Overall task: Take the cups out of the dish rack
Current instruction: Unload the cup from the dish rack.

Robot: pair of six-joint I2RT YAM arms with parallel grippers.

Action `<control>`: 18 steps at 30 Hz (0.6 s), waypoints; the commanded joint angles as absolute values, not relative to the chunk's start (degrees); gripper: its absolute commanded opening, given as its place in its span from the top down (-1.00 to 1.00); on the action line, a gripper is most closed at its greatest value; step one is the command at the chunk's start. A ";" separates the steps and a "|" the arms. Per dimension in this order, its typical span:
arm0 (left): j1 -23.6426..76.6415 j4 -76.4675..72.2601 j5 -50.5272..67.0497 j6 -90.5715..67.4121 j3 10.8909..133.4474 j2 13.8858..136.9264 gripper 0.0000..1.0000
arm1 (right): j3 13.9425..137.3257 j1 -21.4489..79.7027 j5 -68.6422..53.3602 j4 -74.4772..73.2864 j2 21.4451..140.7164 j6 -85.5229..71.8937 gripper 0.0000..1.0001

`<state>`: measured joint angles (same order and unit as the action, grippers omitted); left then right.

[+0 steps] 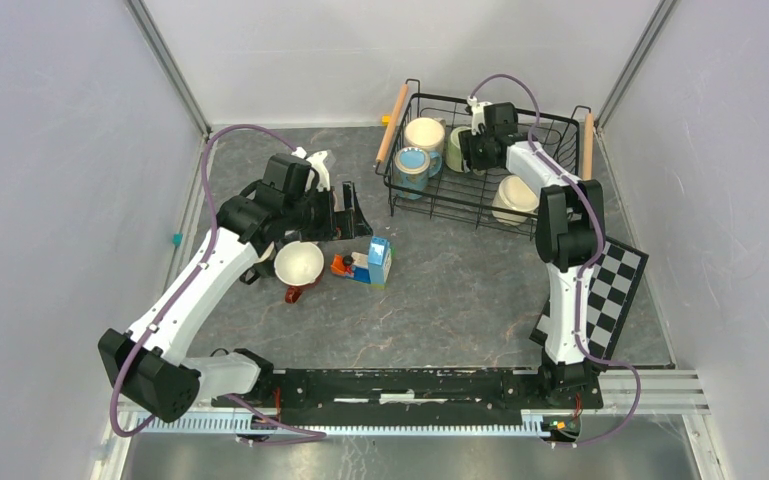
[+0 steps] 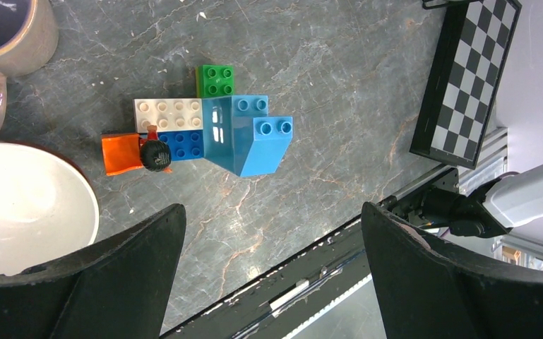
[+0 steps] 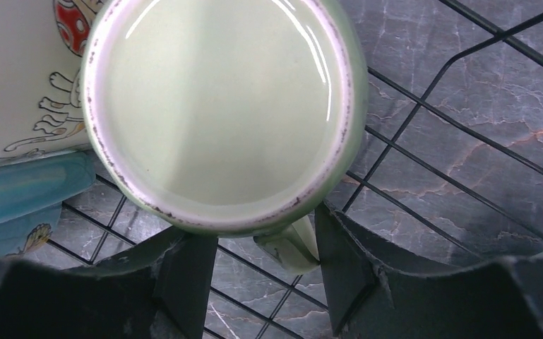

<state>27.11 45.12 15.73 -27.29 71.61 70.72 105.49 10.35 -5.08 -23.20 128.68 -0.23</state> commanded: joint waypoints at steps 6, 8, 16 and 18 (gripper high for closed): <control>27.25 44.19 17.44 -25.22 73.17 70.39 -1.00 | 105.73 11.66 -2.75 -21.77 127.45 -0.48 -0.02; 27.24 44.17 17.55 -25.31 73.20 70.45 -1.00 | 105.28 11.70 -2.40 -21.25 127.28 -0.47 0.07; 27.26 43.30 17.99 -26.20 72.80 70.58 -1.00 | 105.04 11.93 -0.49 -21.08 126.45 -0.49 0.70; 27.27 42.64 18.31 -26.99 72.60 70.49 -1.00 | 104.80 12.01 -0.35 -20.89 125.77 -0.44 0.88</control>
